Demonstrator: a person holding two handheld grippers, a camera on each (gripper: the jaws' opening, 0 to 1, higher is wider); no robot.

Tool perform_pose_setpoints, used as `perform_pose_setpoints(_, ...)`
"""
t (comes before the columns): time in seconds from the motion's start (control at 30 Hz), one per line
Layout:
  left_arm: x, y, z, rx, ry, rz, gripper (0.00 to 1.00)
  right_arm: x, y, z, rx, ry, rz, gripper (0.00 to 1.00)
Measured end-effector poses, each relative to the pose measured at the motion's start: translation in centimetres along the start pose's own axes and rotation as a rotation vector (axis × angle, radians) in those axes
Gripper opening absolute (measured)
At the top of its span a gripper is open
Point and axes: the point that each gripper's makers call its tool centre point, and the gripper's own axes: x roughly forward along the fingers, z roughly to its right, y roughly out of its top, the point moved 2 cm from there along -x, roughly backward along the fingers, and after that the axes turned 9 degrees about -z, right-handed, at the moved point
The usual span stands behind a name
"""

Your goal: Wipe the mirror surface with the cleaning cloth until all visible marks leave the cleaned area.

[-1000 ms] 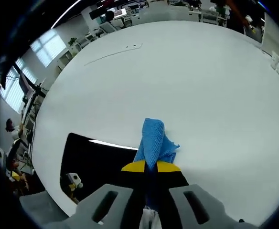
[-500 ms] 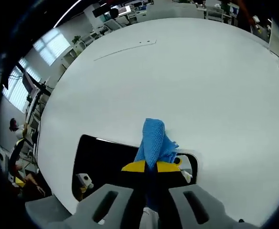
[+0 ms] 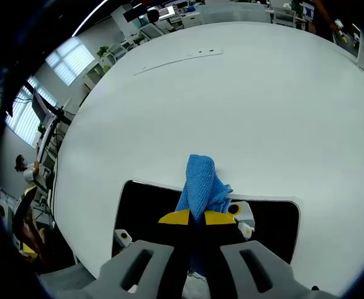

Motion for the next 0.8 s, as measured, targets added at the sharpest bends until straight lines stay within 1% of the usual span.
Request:
perform_pose_setpoints(0.07, 0.1, 0.0, 0.8, 0.009, -0.019, 0.011, 0.99, 0.2, 0.1, -0.8, -0.015, 0.000, -0.003, 0.00)
perform_pose_setpoints(0.1, 0.2, -0.1, 1.0, 0.015, -0.021, 0.006, 0.99, 0.3, 0.2, -1.2, -0.022, -0.002, -0.007, 0.00)
perform_pose_setpoints(0.27, 0.5, -0.3, 1.5, 0.018, -0.054, -0.006, 0.99, 1.1, 0.6, -2.3, -0.034, 0.003, -0.015, 0.00)
perform_pose_setpoints(0.43, 0.8, -0.2, 1.1, 0.014, -0.057, -0.005, 0.99, 1.4, 0.9, -3.3, -0.034, 0.012, -0.021, 0.00)
perform_pose_setpoints(0.53, 0.5, 0.0, 1.1, 0.007, -0.061, 0.003, 0.99, 1.6, 1.0, -4.3, -0.064, 0.010, -0.024, 0.00)
perform_pose_setpoints(0.63, 0.1, 0.4, 1.3, 0.017, -0.067, 0.009, 0.99, 1.6, 1.0, -5.1, -0.077, 0.011, -0.031, 0.00)
perform_pose_setpoints(0.8, -0.1, 0.0, 1.3, 0.019, -0.073, 0.002, 0.99, 1.5, 0.9, -6.5, -0.093, 0.015, -0.036, 0.00)
